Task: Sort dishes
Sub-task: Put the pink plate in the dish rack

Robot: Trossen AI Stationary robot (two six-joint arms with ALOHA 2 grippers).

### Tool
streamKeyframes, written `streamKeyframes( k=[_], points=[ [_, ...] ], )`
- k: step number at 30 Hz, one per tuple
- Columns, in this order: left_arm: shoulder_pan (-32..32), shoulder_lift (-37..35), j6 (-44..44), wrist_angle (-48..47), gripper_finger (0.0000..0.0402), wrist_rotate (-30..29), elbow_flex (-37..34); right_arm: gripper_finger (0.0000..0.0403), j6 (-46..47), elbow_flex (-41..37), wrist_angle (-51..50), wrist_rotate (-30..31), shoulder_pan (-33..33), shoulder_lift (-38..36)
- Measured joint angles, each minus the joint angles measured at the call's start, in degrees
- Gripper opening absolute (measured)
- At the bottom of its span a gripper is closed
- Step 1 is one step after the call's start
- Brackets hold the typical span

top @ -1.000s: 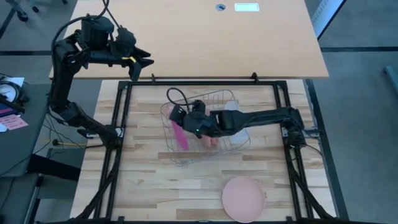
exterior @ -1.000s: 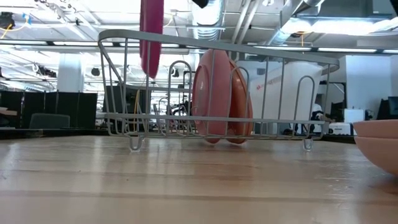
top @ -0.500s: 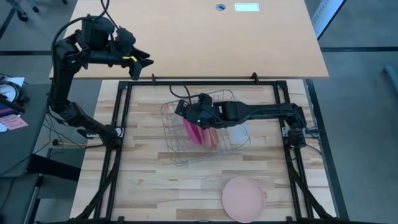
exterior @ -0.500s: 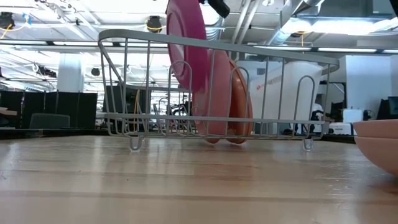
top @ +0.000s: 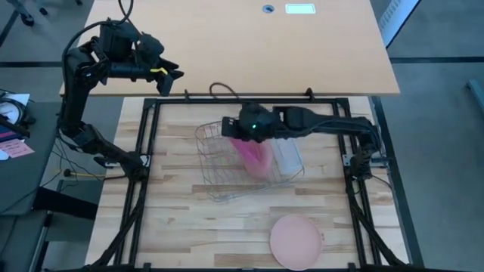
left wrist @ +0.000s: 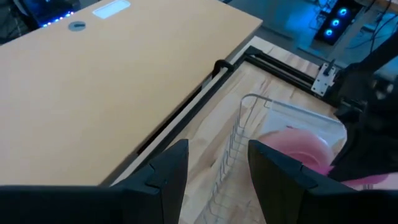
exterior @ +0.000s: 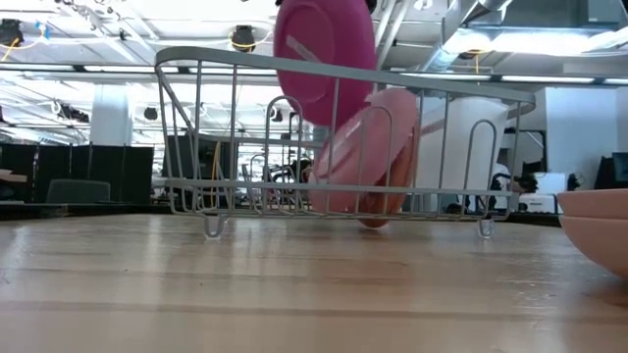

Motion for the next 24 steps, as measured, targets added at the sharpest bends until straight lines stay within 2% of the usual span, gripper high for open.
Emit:
streamKeyframes(
  k=[6,15,21,24],
  points=[
    [0.0,0.0,-2.5,0.3,0.0162,-0.3,-0.3,0.0,-1.8,0.0,8.2,-3.1,-0.1,-1.3],
    [0.0,0.0,-5.3,0.3,0.0162,-0.3,-0.3,0.0,-6.0,0.0,2.0,-5.0,0.6,-8.1],
    [0.0,0.0,-5.0,0.3,0.0162,-0.3,-0.3,0.0,-7.6,0.0,2.2,-1.5,3.1,-14.8],
    [0.0,0.0,-5.1,0.3,0.0162,-0.4,-0.3,0.0,-9.0,0.0,-1.1,-1.3,5.7,-18.0]
  ],
)
